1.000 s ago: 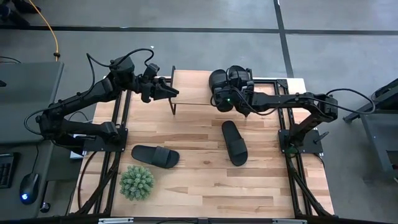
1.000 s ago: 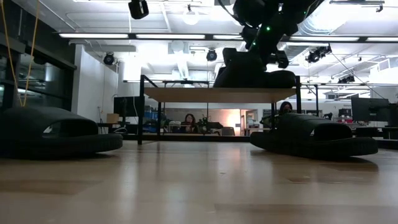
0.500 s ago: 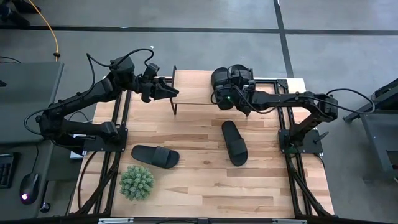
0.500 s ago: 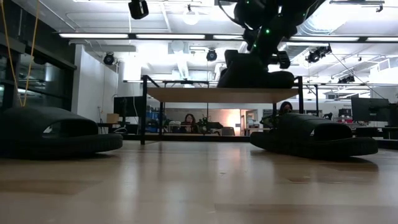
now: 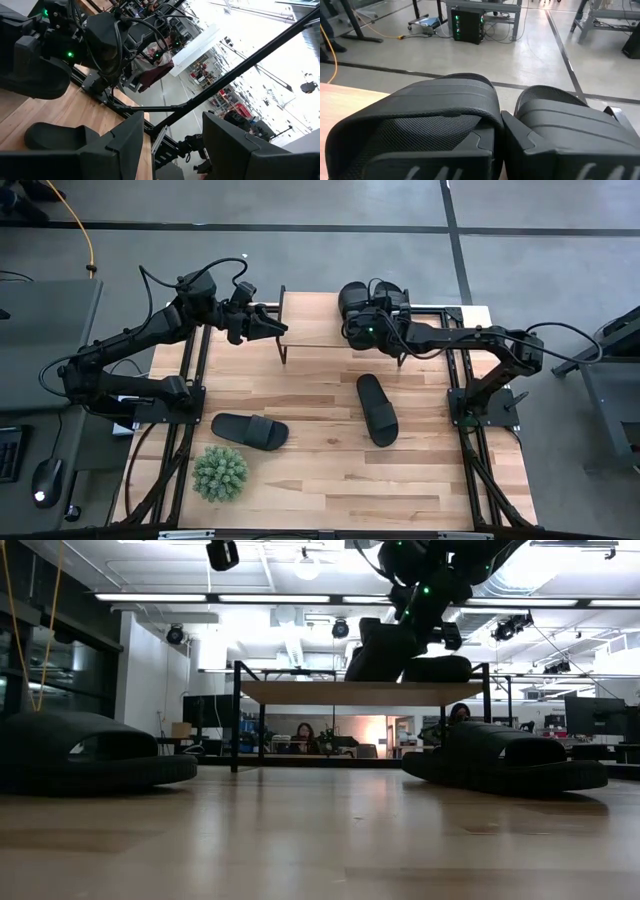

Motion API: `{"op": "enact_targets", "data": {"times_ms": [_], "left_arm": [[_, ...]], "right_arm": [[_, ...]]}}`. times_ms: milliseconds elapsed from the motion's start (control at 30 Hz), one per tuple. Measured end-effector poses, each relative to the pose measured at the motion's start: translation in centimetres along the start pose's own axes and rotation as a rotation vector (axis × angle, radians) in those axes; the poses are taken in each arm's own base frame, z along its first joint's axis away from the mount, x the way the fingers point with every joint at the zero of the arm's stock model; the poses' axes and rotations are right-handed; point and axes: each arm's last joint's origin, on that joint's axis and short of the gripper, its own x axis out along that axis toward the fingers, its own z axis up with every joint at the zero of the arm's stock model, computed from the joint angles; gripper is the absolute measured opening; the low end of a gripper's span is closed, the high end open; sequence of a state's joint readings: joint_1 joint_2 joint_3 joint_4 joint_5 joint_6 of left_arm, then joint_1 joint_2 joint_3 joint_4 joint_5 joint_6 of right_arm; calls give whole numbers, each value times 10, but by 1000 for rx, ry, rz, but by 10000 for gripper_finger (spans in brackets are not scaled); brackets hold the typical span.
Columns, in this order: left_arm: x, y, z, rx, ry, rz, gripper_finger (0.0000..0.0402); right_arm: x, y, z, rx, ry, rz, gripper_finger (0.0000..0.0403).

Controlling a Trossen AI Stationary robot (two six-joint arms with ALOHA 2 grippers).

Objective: Pick and place slides into the shelf
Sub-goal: Put the black slipper on the shelf

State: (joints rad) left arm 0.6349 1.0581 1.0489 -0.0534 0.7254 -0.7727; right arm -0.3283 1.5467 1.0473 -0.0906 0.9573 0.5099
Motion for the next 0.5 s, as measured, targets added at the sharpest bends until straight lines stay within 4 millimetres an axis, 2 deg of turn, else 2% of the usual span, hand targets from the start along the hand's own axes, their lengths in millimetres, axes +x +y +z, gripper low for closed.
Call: {"op": "enact_targets", "data": {"times_ms": [500], "left_arm": [[0, 0, 0, -13, 16, -16, 186]], "right_arm": [[0, -2, -4, -84, 31, -10, 0]]}}
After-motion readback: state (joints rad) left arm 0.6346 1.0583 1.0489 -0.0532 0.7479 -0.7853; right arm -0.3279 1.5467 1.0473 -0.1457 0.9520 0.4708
